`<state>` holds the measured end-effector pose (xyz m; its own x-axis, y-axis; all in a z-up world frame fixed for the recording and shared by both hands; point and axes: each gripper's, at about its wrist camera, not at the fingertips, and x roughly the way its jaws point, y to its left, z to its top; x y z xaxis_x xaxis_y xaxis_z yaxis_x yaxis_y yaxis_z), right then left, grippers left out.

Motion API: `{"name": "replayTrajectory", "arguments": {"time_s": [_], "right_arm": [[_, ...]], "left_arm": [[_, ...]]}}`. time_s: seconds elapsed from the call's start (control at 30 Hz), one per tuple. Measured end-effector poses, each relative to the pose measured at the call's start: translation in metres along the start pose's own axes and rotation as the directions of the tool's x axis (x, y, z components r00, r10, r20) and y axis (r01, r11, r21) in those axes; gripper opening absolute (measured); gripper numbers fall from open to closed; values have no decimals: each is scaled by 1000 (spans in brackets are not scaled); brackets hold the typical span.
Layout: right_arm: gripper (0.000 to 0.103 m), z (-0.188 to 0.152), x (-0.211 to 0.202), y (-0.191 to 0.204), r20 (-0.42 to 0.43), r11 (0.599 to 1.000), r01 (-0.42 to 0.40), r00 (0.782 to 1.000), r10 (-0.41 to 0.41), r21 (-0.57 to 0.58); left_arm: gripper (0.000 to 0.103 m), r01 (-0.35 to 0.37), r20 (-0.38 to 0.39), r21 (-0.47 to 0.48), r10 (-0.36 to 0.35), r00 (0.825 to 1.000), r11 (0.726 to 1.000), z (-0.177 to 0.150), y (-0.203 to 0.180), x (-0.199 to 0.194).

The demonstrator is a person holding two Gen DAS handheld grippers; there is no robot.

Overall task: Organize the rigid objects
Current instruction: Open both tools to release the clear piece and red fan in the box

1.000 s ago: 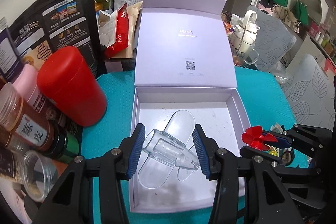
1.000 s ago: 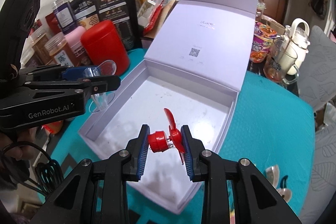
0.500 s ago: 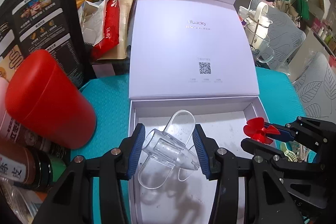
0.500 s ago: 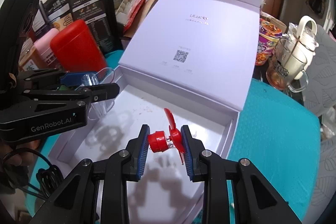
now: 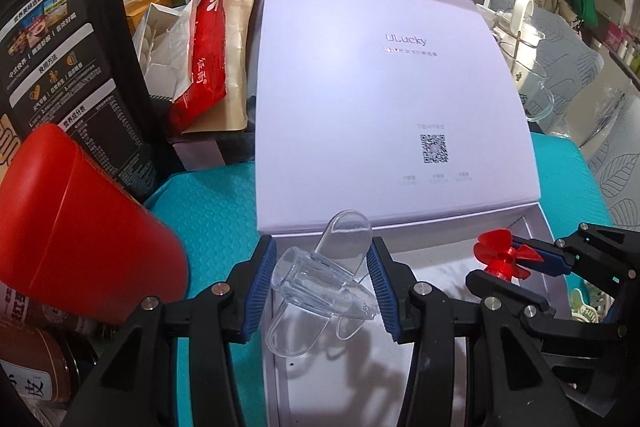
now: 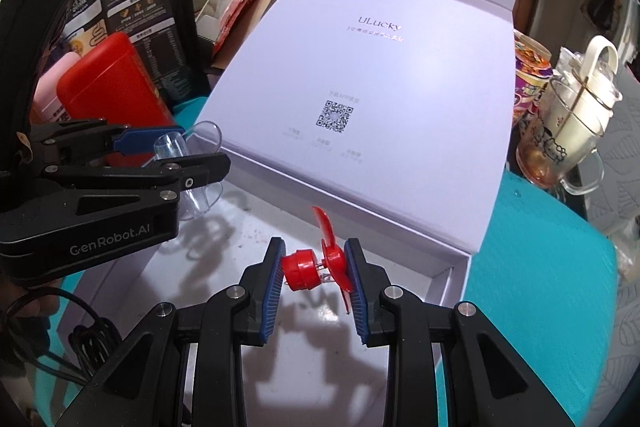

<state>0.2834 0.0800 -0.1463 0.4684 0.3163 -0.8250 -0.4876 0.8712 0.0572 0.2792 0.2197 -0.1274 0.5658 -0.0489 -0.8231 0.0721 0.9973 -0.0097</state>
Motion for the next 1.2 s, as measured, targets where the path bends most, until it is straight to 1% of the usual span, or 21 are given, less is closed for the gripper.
{"name": "replayTrajectory", "arguments": {"time_s": [0.07,0.2,0.27,0.3,0.33,0.37,0.4,0.43,0.7,0.77,0.97,1.2], "right_arm": [[30,0,3,1,-4,1000,6,1000,-6,-5],[30,-1,5,3,-9,1000,28,1000,-28,-14],[31,-1,5,5,-12,999,31,999,-32,-17],[34,-1,5,5,-14,999,37,999,-38,-17],[43,0,6,7,-16,999,45,999,-45,-17],[47,0,5,7,-15,998,56,998,-56,-14],[50,0,4,7,-13,998,63,998,-63,-10],[50,0,3,7,-10,998,64,998,-64,-6],[50,-7,-12,2,-6,998,69,998,-69,10],[50,-8,-17,1,10,997,73,997,-73,14],[50,-9,-40,4,38,997,74,996,-75,22],[50,-12,-79,7,82,997,76,994,-78,30]], "left_arm": [[46,5,0,7,-5,1000,1000,1,-1,2],[46,-9,13,19,9,1000,1000,2,-3,2],[47,-4,4,17,4,1000,1000,3,-4,4],[47,5,-6,17,-4,1000,1000,4,-5,5],[47,18,-27,15,-17,999,1000,4,-5,8],[47,21,-50,10,-20,999,1000,4,-5,10],[50,16,-61,3,-15,998,1000,4,-5,12],[55,9,-62,-5,-9,998,1000,4,-5,11],[55,4,-49,-11,-5,999,1000,1,-10,-4],[55,0,-38,-8,0,999,1000,1,-11,-12],[55,-5,-4,-13,5,1000,1000,0,-14,-42],[55,-9,49,-18,10,999,1000,0,-19,-81]]}}
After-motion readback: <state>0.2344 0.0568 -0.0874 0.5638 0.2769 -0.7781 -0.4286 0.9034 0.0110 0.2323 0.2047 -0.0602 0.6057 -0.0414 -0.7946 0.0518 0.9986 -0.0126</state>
